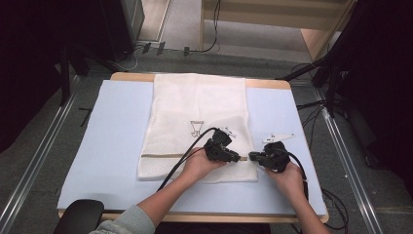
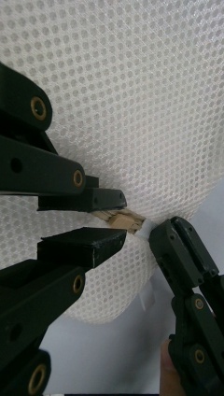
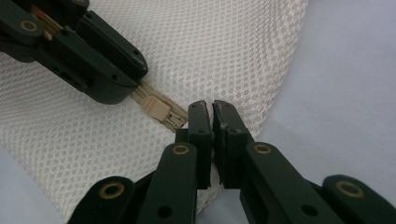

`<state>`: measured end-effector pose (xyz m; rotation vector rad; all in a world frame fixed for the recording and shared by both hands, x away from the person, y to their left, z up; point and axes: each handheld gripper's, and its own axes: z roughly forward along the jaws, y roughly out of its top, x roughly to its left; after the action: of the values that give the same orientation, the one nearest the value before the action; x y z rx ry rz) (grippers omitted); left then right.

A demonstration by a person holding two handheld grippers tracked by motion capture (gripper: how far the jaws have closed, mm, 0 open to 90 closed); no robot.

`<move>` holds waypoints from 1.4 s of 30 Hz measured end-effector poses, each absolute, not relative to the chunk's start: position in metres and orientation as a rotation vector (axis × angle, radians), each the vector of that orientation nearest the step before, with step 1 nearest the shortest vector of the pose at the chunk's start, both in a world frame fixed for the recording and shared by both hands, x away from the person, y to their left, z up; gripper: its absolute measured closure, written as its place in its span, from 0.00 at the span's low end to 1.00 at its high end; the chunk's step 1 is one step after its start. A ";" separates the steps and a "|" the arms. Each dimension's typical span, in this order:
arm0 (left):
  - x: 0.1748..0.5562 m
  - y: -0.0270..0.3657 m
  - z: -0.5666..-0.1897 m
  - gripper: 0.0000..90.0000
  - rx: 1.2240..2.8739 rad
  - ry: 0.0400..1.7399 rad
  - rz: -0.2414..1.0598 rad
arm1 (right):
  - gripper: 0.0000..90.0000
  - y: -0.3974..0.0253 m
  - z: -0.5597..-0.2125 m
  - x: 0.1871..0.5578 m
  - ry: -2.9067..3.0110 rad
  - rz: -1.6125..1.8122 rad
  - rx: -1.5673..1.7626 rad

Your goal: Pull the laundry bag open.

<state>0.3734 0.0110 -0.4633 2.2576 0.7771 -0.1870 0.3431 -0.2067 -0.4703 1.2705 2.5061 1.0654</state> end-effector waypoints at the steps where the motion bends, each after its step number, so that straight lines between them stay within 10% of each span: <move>1: 0.374 0.010 -0.463 0.89 2.261 0.778 -0.184 | 0.97 -0.207 -0.470 0.343 2.506 1.066 1.271; 42: 0.383 0.023 -0.461 0.98 2.254 0.816 -0.281 | 1.00 -0.209 -0.476 0.340 2.483 1.092 1.175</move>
<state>0.3832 0.0232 -0.4609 2.2541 0.8164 -0.2808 0.3396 -0.2086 -0.4757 1.1746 2.4833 1.0920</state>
